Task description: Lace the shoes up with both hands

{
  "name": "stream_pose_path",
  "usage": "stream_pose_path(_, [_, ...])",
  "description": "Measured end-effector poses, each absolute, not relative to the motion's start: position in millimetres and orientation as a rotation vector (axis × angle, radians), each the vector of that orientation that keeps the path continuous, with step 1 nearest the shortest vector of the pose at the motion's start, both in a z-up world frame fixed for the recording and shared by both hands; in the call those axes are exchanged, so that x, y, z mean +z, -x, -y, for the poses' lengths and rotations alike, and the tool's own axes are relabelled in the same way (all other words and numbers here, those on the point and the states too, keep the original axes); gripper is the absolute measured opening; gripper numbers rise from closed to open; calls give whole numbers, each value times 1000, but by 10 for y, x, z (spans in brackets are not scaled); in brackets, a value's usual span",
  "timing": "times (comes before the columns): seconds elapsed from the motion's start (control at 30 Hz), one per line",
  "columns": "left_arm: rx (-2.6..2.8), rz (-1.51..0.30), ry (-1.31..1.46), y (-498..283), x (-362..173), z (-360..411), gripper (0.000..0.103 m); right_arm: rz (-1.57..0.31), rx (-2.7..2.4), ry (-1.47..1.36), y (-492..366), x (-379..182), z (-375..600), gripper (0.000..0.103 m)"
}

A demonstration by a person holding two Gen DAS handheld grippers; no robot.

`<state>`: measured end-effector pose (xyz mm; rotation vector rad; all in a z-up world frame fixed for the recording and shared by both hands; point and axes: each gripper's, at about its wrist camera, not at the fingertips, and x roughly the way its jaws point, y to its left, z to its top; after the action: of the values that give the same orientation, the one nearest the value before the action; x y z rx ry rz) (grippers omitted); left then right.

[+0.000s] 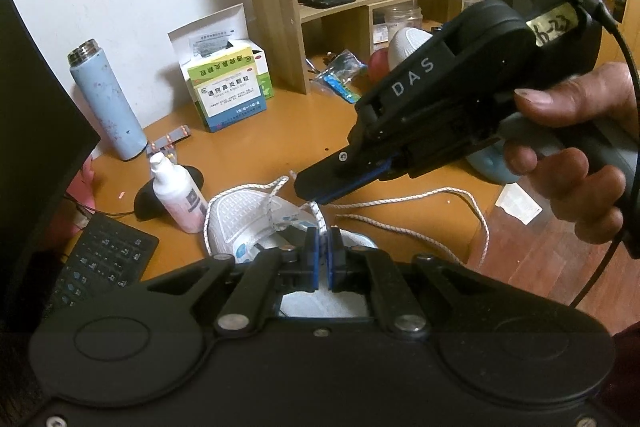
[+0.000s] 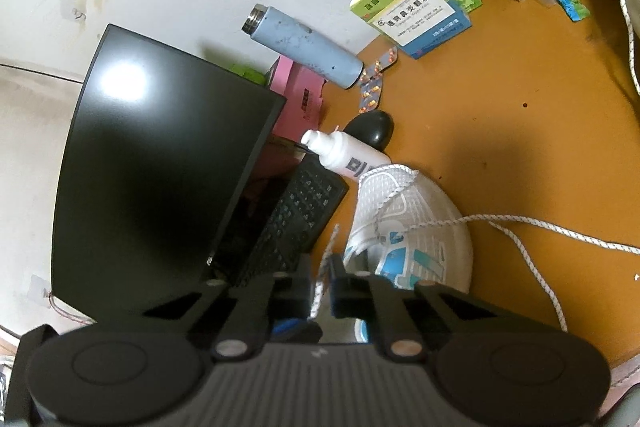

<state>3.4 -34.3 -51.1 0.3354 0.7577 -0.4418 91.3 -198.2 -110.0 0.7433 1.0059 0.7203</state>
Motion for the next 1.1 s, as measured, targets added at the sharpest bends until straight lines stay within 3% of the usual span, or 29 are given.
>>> stream_pose_path(0.57, [-471, -748, -367, 22, -549, 327, 1, -1075, 747, -750, -985, -1221, 1937, 12])
stream_pose_path(1.1, [-496, -713, -460, 63, -563, 295, 1, -1064, 809, -716, -989, -1184, 1897, 8])
